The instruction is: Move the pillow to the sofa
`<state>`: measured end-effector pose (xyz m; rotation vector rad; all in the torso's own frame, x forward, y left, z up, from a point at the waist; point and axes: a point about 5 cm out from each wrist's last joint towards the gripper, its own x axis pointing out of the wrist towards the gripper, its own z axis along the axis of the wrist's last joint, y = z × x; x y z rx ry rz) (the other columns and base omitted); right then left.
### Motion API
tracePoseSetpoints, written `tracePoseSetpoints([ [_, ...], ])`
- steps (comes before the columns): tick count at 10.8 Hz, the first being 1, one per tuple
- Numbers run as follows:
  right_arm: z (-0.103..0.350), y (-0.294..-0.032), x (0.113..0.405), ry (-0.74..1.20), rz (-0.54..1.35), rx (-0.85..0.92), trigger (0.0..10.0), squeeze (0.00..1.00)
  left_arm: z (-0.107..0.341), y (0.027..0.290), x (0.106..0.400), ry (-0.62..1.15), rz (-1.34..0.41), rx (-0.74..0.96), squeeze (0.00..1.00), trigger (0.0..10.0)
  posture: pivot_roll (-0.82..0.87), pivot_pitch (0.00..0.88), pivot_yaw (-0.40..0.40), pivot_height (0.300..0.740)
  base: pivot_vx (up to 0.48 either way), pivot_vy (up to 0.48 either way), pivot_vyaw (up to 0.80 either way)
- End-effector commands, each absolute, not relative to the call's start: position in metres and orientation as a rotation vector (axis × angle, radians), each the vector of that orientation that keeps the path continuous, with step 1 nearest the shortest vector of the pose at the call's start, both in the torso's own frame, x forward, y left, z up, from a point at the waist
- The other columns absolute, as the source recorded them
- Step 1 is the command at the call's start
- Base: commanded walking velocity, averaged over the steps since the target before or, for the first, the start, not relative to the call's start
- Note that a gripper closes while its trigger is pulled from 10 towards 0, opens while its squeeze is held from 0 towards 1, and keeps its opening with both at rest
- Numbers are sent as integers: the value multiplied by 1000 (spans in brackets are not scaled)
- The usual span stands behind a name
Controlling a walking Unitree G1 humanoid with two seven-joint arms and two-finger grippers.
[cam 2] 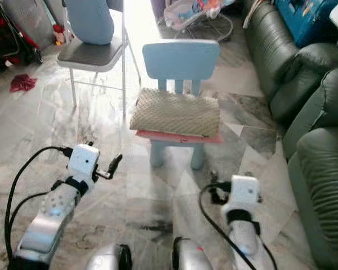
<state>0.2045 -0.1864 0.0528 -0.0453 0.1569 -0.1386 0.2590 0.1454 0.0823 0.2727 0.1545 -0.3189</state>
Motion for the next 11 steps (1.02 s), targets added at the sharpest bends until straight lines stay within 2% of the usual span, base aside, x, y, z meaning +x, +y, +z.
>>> tracePoseSetpoints([
  [1, 61, -186, 209, 135, -142, -29, 10000, 0, 89, 145, 262, 139, -349, 304, 0, 10000, -44, 147, 60, 740, 0, 0, 0],
  [2, 85, -188, 234, 74, -170, 26, 10000, 0, 107, 141, 281, 111, -360, 299, 0, 10000, -69, 158, 114, 740, 0, 0, 0],
  [3, 82, -186, 236, 28, -154, -27, 10000, 0, 95, 138, 280, 96, -385, 351, 0, 10000, -70, 158, 112, 740, 0, 0, 0],
  [4, 79, -191, 233, 50, -219, 6, 10000, 0, 95, 145, 282, 122, -331, 318, 0, 10000, -78, 180, 107, 740, 0, 0, 0],
  [8, 85, -199, 237, 67, -154, -32, 10000, 0, 112, 143, 295, 67, -253, 256, 0, 10000, -52, 182, 26, 740, 0, 0, 0],
  [11, 88, -198, 248, 77, -104, -33, 10000, 0, 115, 134, 291, 53, -235, 219, 0, 10000, -39, 204, -10, 740, 344, 0, -156],
])
